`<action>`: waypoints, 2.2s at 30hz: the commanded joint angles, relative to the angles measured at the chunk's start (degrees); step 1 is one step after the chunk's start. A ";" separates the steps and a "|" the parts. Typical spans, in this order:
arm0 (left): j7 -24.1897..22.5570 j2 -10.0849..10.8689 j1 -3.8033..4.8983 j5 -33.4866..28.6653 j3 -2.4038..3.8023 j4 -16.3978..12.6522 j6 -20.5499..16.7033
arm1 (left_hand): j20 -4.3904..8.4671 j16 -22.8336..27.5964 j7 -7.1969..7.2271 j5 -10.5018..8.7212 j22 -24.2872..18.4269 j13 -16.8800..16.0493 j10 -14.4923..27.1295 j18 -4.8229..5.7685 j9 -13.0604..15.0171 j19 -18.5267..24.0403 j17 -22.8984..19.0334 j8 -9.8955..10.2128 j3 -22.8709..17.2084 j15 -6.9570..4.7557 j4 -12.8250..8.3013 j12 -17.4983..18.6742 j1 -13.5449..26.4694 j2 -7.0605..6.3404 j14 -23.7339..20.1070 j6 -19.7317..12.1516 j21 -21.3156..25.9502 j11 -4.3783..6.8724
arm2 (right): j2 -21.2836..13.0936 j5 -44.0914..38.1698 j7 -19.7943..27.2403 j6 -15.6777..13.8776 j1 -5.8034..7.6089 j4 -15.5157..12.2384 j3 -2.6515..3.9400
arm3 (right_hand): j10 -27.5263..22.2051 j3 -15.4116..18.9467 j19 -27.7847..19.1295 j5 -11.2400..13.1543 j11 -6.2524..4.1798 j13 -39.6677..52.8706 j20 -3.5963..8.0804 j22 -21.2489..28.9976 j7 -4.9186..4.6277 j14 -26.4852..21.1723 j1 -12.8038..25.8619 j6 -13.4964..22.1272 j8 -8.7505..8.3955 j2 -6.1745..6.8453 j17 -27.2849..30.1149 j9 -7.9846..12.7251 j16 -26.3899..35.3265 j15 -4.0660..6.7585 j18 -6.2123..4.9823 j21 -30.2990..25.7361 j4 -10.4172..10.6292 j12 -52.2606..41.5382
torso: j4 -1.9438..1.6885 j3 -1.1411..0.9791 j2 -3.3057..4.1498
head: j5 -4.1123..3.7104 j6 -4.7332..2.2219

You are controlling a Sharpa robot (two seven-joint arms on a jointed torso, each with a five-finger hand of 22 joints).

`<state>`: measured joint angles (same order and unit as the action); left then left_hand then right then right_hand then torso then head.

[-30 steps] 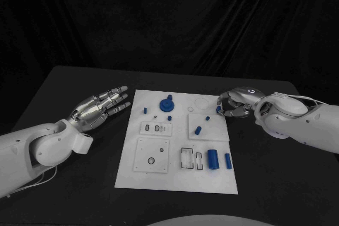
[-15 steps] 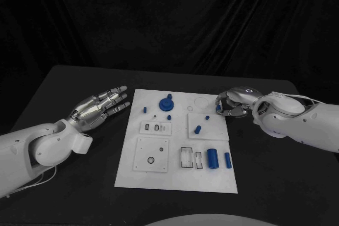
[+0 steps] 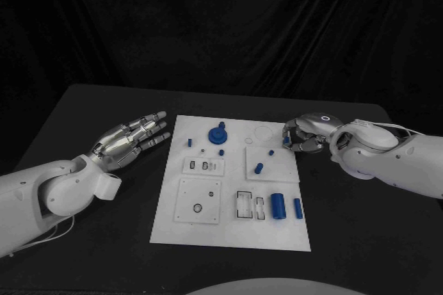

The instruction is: Assemble the parts on the task board

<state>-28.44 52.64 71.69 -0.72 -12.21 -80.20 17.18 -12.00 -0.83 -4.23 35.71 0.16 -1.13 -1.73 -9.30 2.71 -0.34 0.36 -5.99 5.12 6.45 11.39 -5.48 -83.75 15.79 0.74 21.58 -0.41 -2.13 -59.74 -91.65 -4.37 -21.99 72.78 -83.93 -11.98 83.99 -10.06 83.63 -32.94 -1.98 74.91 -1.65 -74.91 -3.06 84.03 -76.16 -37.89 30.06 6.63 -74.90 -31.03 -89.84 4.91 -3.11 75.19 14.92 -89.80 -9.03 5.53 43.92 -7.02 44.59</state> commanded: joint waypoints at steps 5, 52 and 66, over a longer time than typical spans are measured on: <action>-0.49 -0.12 -0.12 0.03 0.05 -0.04 0.93 | -0.20 0.24 0.01 0.27 0.01 -0.01 0.11 -0.55 -0.01 0.07 -0.05 -0.36 -0.48 0.00 0.02 0.14 -0.23 -0.01 -0.16 -0.40 0.19 -0.40 | -0.01 -0.37 -1.10 0.32 -0.16 0.01 0.02 | 6.01 -0.28 -0.29 0.68 0.13 15.09 0.17 -10.73 0.13 5.97 -0.37 0.25 0.43 0.19 -15.10 -0.20 -0.16 0.13 -0.19 -0.22 0.04 -0.20 | -0.03 0.00 -0.02 | -0.15 0.03; -0.23 -0.62 -0.19 0.03 0.05 0.00 0.91 | -0.23 0.24 0.00 0.27 0.00 -0.02 0.10 -0.56 0.02 0.08 -0.05 -0.46 -0.72 0.02 -0.09 0.11 -0.06 -0.09 -0.16 -0.27 0.20 -0.40 | 11.45 -2.03 -0.65 0.88 3.51 -10.39 0.09 | 6.01 -1.75 -0.83 2.62 1.02 15.09 -0.28 -10.19 -1.17 5.85 -1.85 -2.38 3.12 -0.25 -14.76 -0.66 0.24 -0.55 -0.54 -2.09 -1.04 -0.20 | -0.04 0.01 -0.01 | 0.30 0.22; -0.08 -0.78 -0.18 0.03 0.05 -0.18 0.66 | -0.22 0.22 0.00 0.29 0.03 -0.03 0.08 -0.56 0.03 0.03 -0.05 -0.50 -0.80 0.01 -0.13 0.05 -0.02 -0.11 -0.14 -0.18 0.16 -0.39 | 15.71 -2.87 -2.43 4.00 2.17 -8.47 0.09 | 6.01 -1.99 -1.67 4.00 1.37 15.09 -0.62 -9.61 -1.52 5.41 -1.93 -3.19 1.93 -0.09 -13.58 0.38 1.63 -0.87 -0.95 -4.17 -1.66 -0.20 | -0.03 0.01 -0.02 | 0.94 0.29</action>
<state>-28.05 51.98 71.57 -0.71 -12.21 -80.25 17.30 -12.00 -0.83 -4.30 35.71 0.17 -1.13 -1.72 -9.30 2.71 -0.34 0.36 -6.21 4.71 6.45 11.30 -5.48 -83.75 15.79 0.74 21.50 -0.41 -2.13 -44.08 -93.40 -4.86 -19.99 75.13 -92.49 -11.93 83.99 -11.89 82.40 -29.23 -1.14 74.93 -2.27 -74.92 -4.60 83.98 -77.50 -40.65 32.26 6.64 -74.93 -30.70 -88.34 4.53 -3.12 71.14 13.41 -89.79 -9.00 5.56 43.90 -6.04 44.77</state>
